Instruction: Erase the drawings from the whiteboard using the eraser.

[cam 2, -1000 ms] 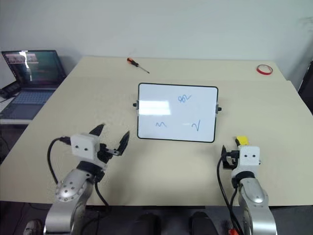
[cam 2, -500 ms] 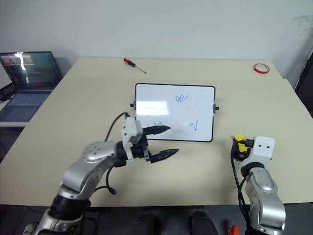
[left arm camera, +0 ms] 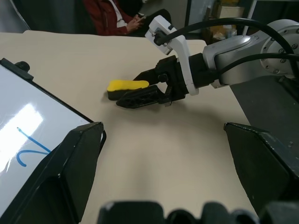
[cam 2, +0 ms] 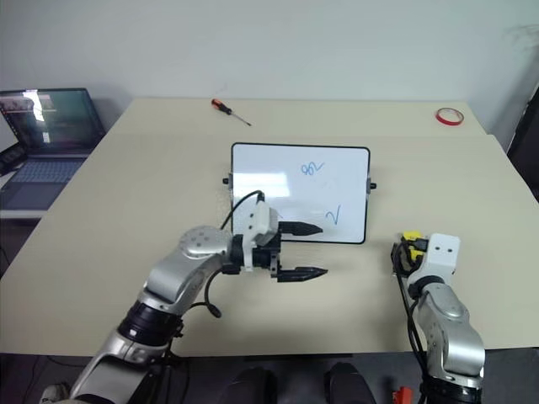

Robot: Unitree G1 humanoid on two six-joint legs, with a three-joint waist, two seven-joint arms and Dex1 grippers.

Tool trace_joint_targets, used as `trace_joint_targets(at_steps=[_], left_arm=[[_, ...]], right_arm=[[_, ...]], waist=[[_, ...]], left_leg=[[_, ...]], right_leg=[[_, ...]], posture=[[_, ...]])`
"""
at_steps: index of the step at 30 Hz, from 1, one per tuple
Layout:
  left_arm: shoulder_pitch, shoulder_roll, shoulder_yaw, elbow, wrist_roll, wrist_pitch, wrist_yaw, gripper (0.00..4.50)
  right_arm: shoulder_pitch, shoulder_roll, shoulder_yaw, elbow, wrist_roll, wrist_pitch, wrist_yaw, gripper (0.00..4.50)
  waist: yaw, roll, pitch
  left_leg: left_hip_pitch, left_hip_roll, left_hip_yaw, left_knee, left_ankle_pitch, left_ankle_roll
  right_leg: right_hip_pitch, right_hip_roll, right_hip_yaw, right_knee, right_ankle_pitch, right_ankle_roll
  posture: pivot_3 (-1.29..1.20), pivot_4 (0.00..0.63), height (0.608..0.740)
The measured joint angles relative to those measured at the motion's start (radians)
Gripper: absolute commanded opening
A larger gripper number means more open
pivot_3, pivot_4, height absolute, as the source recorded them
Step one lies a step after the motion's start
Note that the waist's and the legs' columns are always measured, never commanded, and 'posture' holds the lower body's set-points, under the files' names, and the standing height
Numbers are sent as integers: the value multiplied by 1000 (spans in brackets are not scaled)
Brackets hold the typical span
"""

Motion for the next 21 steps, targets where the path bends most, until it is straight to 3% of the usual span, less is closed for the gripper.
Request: trace_joint_targets(at_steps=[13, 16, 21], left_arm=[[13, 6, 2, -7, 20, -10, 12, 4500], [13, 6, 2, -7, 24, -10, 12, 4500], [12, 5, 2, -6, 26, -12, 12, 4500]], right_arm=[[-36, -8, -11, 37, 5, -11, -1, 4443], [-36, -8, -12, 44, 11, -11, -2, 3812], [-36, -8, -14, 51, 11, -11, -19, 2053]], waist=[[0, 0, 0], [0, 0, 0], [0, 0, 0]], left_leg=[[0, 0, 0, 0, 0, 0], [0, 0, 0, 0, 0, 0], [0, 0, 0, 0, 0, 0]], right_leg=[[0, 0, 0, 0, 0, 0], [0, 0, 0, 0, 0, 0], [0, 0, 0, 0, 0, 0]], posture=[[0, 150, 740], [0, 150, 740], [0, 150, 740]])
